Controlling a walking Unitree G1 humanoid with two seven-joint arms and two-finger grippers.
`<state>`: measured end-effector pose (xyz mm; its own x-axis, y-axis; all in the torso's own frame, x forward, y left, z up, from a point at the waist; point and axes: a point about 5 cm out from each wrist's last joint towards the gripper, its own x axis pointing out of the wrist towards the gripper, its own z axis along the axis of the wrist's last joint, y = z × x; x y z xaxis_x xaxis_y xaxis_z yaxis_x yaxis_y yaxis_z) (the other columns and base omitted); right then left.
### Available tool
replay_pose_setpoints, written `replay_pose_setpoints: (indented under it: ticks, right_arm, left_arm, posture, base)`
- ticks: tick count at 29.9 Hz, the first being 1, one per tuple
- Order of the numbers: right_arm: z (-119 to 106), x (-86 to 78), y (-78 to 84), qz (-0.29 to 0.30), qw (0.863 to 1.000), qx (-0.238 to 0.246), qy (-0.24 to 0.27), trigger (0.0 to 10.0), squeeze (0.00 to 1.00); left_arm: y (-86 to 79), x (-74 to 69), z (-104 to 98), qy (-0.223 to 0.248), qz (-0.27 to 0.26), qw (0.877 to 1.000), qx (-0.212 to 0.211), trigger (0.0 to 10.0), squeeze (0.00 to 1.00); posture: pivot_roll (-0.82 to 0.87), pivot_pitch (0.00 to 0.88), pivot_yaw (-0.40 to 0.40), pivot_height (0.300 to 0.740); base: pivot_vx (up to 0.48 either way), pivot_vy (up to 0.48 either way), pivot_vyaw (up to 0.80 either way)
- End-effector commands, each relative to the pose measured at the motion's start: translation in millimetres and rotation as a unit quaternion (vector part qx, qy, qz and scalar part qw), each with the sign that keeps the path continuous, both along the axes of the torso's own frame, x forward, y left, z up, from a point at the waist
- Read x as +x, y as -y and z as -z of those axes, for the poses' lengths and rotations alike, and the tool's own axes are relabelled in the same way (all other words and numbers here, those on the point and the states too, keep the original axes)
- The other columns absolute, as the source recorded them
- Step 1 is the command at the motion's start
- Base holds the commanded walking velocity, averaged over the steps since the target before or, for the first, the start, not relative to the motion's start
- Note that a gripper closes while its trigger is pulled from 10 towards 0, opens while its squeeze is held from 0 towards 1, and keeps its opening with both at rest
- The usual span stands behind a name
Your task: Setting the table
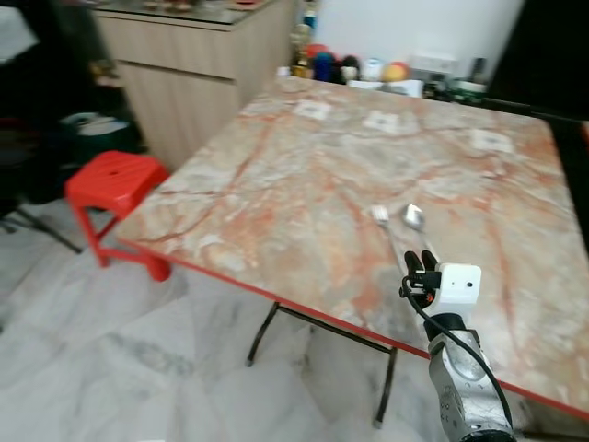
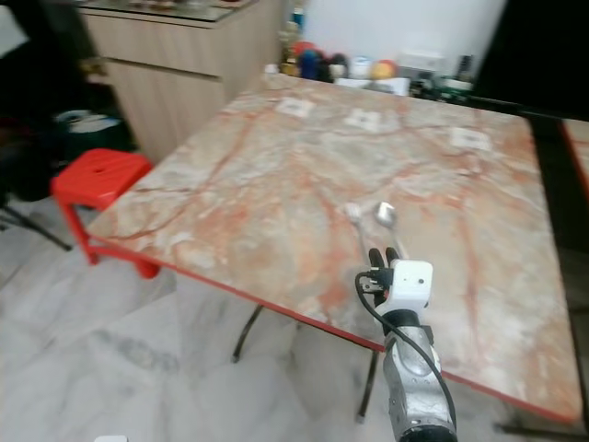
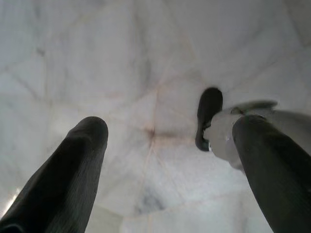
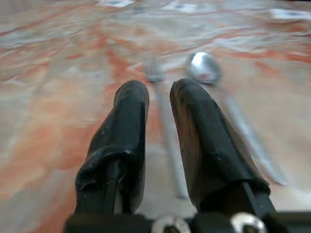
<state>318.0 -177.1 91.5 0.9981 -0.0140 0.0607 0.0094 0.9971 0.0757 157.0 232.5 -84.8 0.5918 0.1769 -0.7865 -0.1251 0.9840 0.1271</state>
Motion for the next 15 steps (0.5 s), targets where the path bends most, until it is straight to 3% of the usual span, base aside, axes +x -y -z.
replay_pose_setpoints:
  ticks: [1,15]
  right_arm:
    - [6.0,-2.3,3.6,0.015,1.000,0.014,-0.013,10.0,0.00]
    - [3.6,1.2,1.9,0.009,1.000,0.019,-0.008,10.0,0.00]
  left_arm:
    - [-1.5,-3.6,1.4,-0.008,-0.006,1.000,-0.001,10.0,0.00]
    - [0.0,-3.1,1.5,-0.004,-0.011,1.000,-0.009,10.0,0.00]
  posture:
    - [0.01,0.093,-0.022,0.740]
    - [0.01,0.093,-0.030,0.740]
  base:
    - [0.000,0.000,0.00]
    - [0.000,0.000,0.00]
